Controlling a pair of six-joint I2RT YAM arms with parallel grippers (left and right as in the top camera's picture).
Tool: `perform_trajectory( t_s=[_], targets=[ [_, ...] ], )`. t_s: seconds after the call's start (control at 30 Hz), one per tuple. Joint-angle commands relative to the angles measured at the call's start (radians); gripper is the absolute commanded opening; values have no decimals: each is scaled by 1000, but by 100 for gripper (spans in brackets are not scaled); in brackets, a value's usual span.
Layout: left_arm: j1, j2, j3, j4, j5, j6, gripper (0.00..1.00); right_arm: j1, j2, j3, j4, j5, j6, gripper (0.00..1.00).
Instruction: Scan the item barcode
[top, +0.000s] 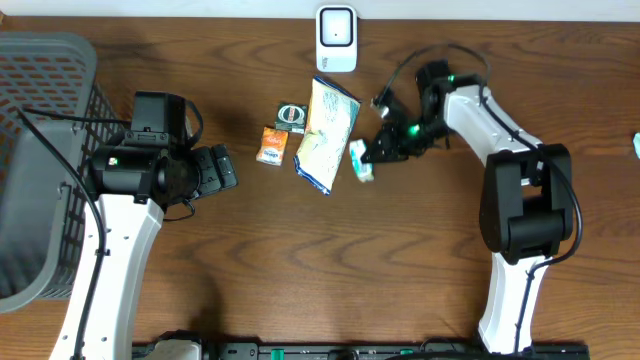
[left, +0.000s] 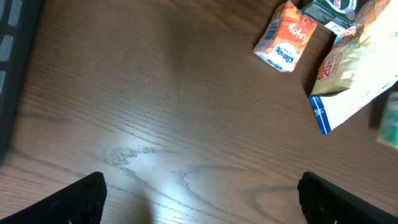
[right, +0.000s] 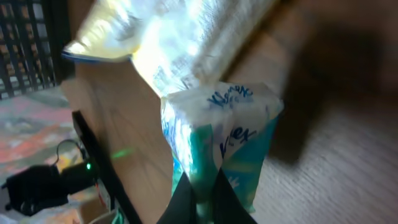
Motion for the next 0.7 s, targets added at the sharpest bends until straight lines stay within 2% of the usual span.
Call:
perform_trajectory(
  t_s=[0.0,0.17,0.3,0.33,0.37,0.43,0.63,0.67],
  targets=[
    [5,0,1,-5,-3,-9,98,-24,9,-77,45,-42,5,1],
    [5,0,1,-5,-3,-9,97,-72,8,-97,33,126,89,1],
    [5,0,1,-5,-3,-9,98,-127,8,-74,-7,144,106,2],
    [5,0,1,-5,-2,-9,98,-146,8,-57,-26,147,107,5],
    [5,0,1,-5,-3,-9,98,-172,8,-30,-58,147,107,16],
    [5,0,1,-5,-3,-9,97,-198,8,11,-106,148,106,26],
    [5,0,1,-5,-3,-9,98,-212,8,92,-206,148,72,38],
    [5,0,1,-5,-3,-9,98,-207,8,92,-208,150,64,43]
  ],
)
